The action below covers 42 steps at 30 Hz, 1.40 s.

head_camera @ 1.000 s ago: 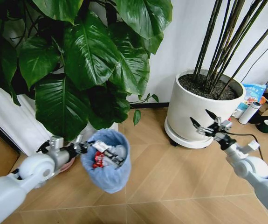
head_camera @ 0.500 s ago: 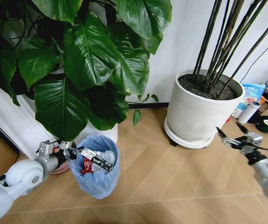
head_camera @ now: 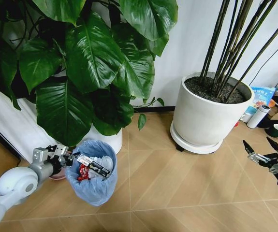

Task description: Pick up the trash bin and place the garbage on the floor into it.

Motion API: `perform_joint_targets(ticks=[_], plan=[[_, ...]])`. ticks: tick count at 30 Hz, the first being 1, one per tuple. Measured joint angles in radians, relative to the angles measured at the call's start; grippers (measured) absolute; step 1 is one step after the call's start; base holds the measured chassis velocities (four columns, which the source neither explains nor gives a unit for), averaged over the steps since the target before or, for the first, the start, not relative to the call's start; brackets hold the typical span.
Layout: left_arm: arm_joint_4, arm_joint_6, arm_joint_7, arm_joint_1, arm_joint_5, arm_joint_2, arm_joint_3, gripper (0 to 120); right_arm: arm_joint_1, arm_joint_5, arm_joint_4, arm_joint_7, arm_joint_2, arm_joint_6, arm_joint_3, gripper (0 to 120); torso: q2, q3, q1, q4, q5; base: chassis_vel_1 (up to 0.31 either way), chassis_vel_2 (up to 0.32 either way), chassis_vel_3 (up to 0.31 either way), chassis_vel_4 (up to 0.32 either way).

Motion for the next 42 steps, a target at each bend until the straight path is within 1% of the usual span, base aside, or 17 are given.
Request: perform_joint_targets(ticks=[4, 5, 8, 9, 12, 13, 15, 16, 20, 22, 25, 26, 29, 36, 42], plan=[[-0.011, 0.000, -0.004, 0.077, 0.012, -0.004, -0.065, 0, -0.005, 0.000, 0.006, 0.010, 0.008, -0.005, 0.013, 100, 0.000, 0.000, 0.000, 0.0000, 0.0001, 0.000, 0.000, 0.000, 0.000], [-0.011, 0.000, -0.004, 0.077, 0.012, -0.004, -0.065, 0, -0.005, 0.000, 0.006, 0.010, 0.008, -0.005, 0.013, 100, 0.000, 0.000, 0.000, 0.0000, 0.0001, 0.000, 0.000, 0.000, 0.000], [-0.019, 0.000, -0.004, 0.154, 0.027, -0.021, -0.128, 0, -0.013, 0.003, 0.014, 0.019, 0.021, -0.010, 0.021, 100, 0.000, 0.000, 0.000, 0.0002, -0.0001, 0.000, 0.000, 0.000, 0.000], [-0.019, 0.000, -0.004, 0.154, 0.027, -0.021, -0.128, 0, -0.013, 0.003, 0.014, 0.019, 0.021, -0.010, 0.021, 100, 0.000, 0.000, 0.000, 0.0002, -0.0001, 0.000, 0.000, 0.000, 0.000], [-0.025, 0.000, -0.004, 0.202, 0.041, -0.049, -0.177, 0, -0.021, 0.009, 0.031, 0.020, 0.042, -0.012, 0.026, 100, 0.000, 0.000, 0.000, 0.0000, -0.0001, 0.000, 0.000, 0.000, 0.000], [-0.025, 0.000, -0.004, 0.202, 0.041, -0.049, -0.177, 0, -0.021, 0.009, 0.031, 0.020, 0.042, -0.012, 0.026, 100, 0.000, 0.000, 0.000, 0.0000, -0.0001, 0.000, 0.000, 0.000, 0.000], [-0.028, 0.000, 0.001, 0.230, 0.052, -0.076, -0.212, 0, -0.025, 0.012, 0.043, 0.020, 0.062, -0.015, 0.027, 100, 0.000, 0.000, 0.000, 0.0000, -0.0001, 0.000, 0.000, 0.000, 0.000], [-0.028, 0.000, 0.001, 0.230, 0.052, -0.076, -0.212, 0, -0.025, 0.012, 0.043, 0.020, 0.062, -0.015, 0.027, 100, 0.000, 0.000, 0.000, 0.0000, -0.0001, 0.000, 0.000, 0.000, 0.000], [-0.033, -0.003, 0.018, 0.277, 0.070, -0.126, -0.288, 0, -0.043, 0.001, 0.065, 0.018, 0.101, -0.014, 0.040, 100, 0.000, 0.000, 0.000, 0.0001, -0.0001, 0.000, 0.000, 0.000, 0.000], [-0.033, -0.004, 0.019, 0.281, 0.071, -0.130, -0.296, 0, -0.046, 0.000, 0.067, 0.018, 0.105, -0.014, 0.042, 100, 0.000, 0.000, 0.000, 0.0002, 0.0000, 0.000, 0.000, 0.000, 0.000], [-0.035, -0.010, 0.029, 0.316, 0.084, -0.170, -0.363, 0, -0.068, -0.015, 0.076, 0.006, 0.134, -0.006, 0.057, 100, 0.000, 0.000, 0.000, -0.0003, 0.0001, 0.000, 0.000, 0.000, 0.000], [-0.035, -0.010, 0.029, 0.316, 0.084, -0.170, -0.363, 0, -0.068, -0.015, 0.076, 0.006, 0.134, -0.006, 0.057, 100, 0.000, 0.000, 0.000, -0.0003, 0.0001, 0.000, 0.000, 0.000, 0.000], [-0.046, -0.014, 0.037, 0.363, 0.102, -0.198, -0.413, 0, -0.072, -0.023, 0.082, 0.007, 0.143, -0.003, 0.067, 100, 0.000, 0.000, 0.000, -0.0001, 0.0000, 0.000, 0.000, 0.000, 0.000], [-0.049, -0.023, 0.051, 0.433, 0.138, -0.221, -0.468, 0, -0.076, -0.035, 0.092, 0.008, 0.144, -0.004, 0.069, 100, 0.000, 0.000, 0.000, 0.0003, -0.0001, 0.000, 0.000, 0.000, 0.000], [-0.049, -0.023, 0.052, 0.468, 0.149, -0.224, -0.489, 0, -0.076, -0.042, 0.093, 0.006, 0.145, 0.000, 0.063, 100, 0.000, 0.000, 0.000, 0.0000, 0.0000, 0.000, 0.000, 0.000, 0.000]])
